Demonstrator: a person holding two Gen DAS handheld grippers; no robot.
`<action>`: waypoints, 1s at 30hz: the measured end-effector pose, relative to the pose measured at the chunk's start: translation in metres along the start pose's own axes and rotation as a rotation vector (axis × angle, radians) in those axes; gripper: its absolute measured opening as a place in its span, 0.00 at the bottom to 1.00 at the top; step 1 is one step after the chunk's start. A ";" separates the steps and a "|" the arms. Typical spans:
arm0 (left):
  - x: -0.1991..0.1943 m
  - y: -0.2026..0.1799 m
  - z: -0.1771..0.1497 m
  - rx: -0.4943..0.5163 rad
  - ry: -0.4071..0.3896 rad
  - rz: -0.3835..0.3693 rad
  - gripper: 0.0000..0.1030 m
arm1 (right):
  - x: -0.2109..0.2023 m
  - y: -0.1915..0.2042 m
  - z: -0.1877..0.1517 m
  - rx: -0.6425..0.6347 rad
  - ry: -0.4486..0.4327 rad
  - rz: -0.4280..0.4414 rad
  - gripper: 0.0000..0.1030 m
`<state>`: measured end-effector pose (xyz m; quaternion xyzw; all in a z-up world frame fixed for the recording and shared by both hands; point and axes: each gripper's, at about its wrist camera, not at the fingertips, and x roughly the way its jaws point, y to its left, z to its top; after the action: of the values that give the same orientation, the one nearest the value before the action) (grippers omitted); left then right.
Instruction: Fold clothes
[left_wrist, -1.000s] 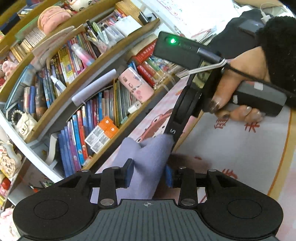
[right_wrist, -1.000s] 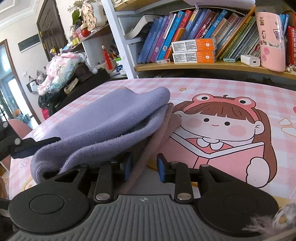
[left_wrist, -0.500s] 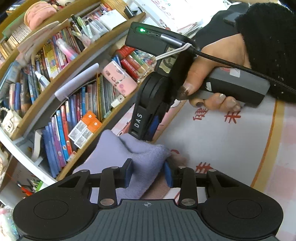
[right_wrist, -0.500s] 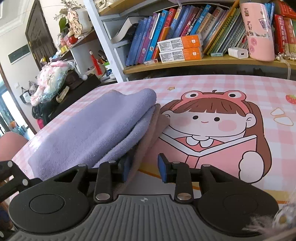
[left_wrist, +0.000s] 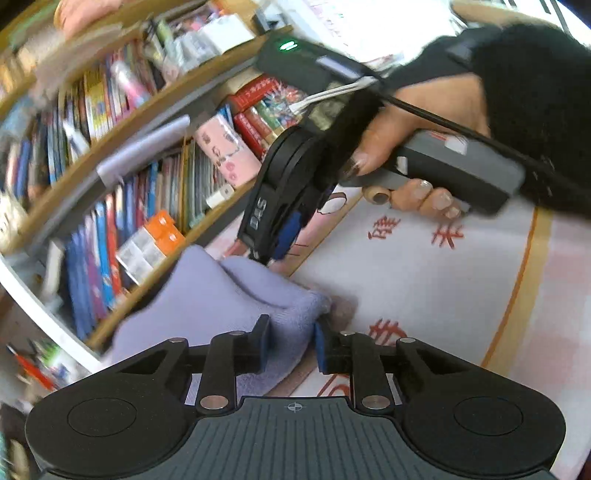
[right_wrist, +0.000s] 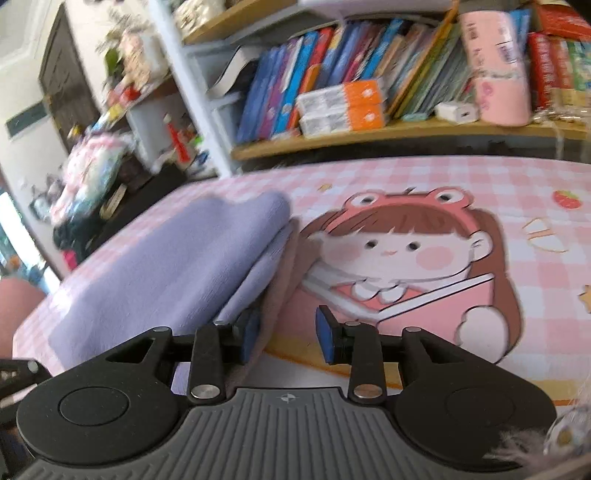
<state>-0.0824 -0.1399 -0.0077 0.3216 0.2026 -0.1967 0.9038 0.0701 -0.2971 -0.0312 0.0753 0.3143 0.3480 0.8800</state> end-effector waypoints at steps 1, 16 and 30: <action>-0.002 0.005 0.001 -0.027 0.002 -0.018 0.25 | -0.003 -0.003 0.002 0.022 -0.022 -0.004 0.31; -0.024 0.058 0.002 -0.193 -0.046 0.004 0.28 | -0.010 -0.010 0.007 0.160 -0.064 0.123 0.56; -0.027 0.122 -0.006 -0.348 -0.035 0.084 0.78 | 0.001 0.002 0.002 0.134 0.018 0.170 0.72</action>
<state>-0.0471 -0.0427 0.0619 0.1652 0.2040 -0.1265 0.9566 0.0702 -0.2945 -0.0294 0.1572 0.3371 0.4001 0.8376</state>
